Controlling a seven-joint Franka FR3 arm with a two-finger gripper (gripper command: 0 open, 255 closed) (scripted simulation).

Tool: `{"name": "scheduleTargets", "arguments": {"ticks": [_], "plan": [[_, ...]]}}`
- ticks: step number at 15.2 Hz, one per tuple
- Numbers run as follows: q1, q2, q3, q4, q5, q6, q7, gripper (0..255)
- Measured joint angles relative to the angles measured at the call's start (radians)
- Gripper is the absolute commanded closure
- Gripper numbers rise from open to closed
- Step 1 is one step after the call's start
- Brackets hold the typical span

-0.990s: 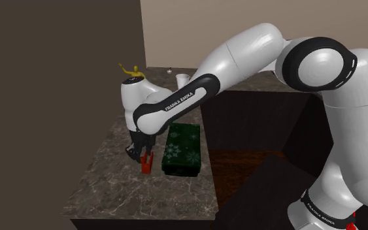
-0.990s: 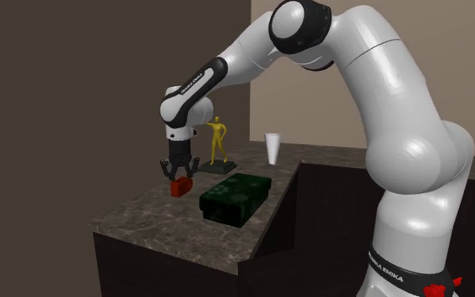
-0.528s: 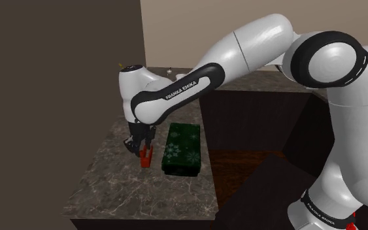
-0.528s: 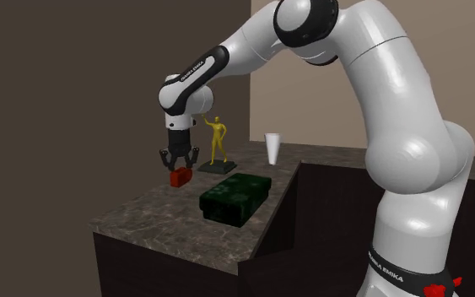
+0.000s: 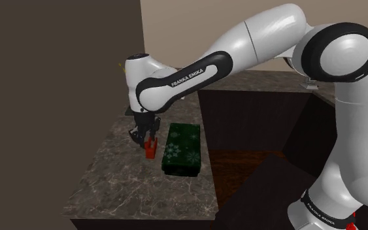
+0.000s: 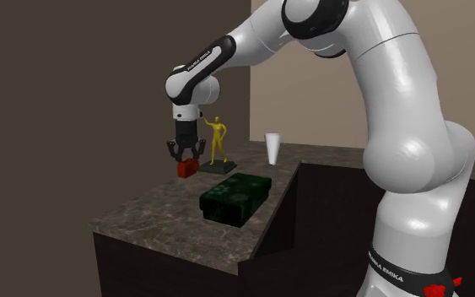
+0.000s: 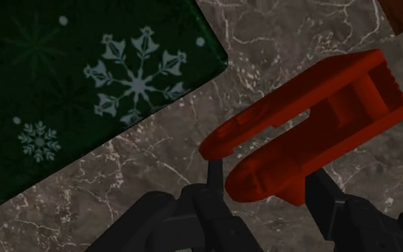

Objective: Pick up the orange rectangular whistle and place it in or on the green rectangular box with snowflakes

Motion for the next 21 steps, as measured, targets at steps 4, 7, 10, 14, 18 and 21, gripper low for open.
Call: {"name": "scheduleTargets", "arguments": {"ticks": [4,7,10,14,18,21], "plan": [[-0.066,-0.066,-0.012,-0.093,0.023,0.030,-0.078,255],[-0.120,-0.101,-0.028,-0.141,0.039,0.045,-0.152,255],[-0.170,-0.129,-0.046,-0.181,0.053,0.059,-0.223,255],[-0.236,-0.167,-0.073,-0.236,0.071,0.077,-0.321,255],[-0.249,-0.153,-0.081,-0.256,0.069,0.112,-0.341,255],[-0.250,-0.130,-0.085,-0.263,0.063,0.141,-0.342,255]]}}
